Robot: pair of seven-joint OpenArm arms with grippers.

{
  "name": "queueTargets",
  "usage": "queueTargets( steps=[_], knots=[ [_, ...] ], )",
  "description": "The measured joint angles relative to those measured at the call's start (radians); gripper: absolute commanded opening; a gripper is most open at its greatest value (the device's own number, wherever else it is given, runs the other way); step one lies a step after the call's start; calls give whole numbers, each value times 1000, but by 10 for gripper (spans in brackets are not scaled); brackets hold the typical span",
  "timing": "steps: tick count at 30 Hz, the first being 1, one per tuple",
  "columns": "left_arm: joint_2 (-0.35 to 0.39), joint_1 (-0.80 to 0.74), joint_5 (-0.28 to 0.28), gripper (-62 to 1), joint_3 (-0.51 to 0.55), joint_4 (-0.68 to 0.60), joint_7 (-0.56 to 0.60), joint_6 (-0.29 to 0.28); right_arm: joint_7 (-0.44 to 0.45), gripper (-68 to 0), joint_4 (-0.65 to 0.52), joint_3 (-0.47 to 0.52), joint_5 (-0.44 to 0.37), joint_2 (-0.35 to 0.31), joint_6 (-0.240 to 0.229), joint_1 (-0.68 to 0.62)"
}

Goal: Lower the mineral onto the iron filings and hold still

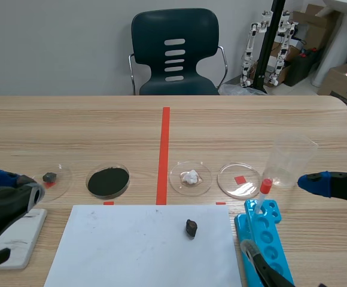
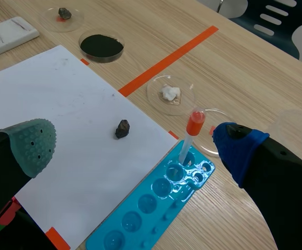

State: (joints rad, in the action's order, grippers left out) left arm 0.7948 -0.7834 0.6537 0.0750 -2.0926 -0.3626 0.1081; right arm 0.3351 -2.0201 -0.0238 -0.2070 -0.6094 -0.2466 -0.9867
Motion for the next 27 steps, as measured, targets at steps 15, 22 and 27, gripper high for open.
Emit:
queueTargets(
  steps=[15, 22, 27],
  knots=[
    [-126, 646, 74, -496, -352, 119, -427, 56, 0, -37, 0, 0, 0, 0, 0, 0],
    [-305, 916, 34, -496, -451, 478, -517, 72, 0, -37, 0, 0, 0, 0, 0, 0],
    [-421, 1063, -40, -496, -459, 709, -568, 72, 0, -37, 0, 0, 0, 0, 0, 0]
  ],
)
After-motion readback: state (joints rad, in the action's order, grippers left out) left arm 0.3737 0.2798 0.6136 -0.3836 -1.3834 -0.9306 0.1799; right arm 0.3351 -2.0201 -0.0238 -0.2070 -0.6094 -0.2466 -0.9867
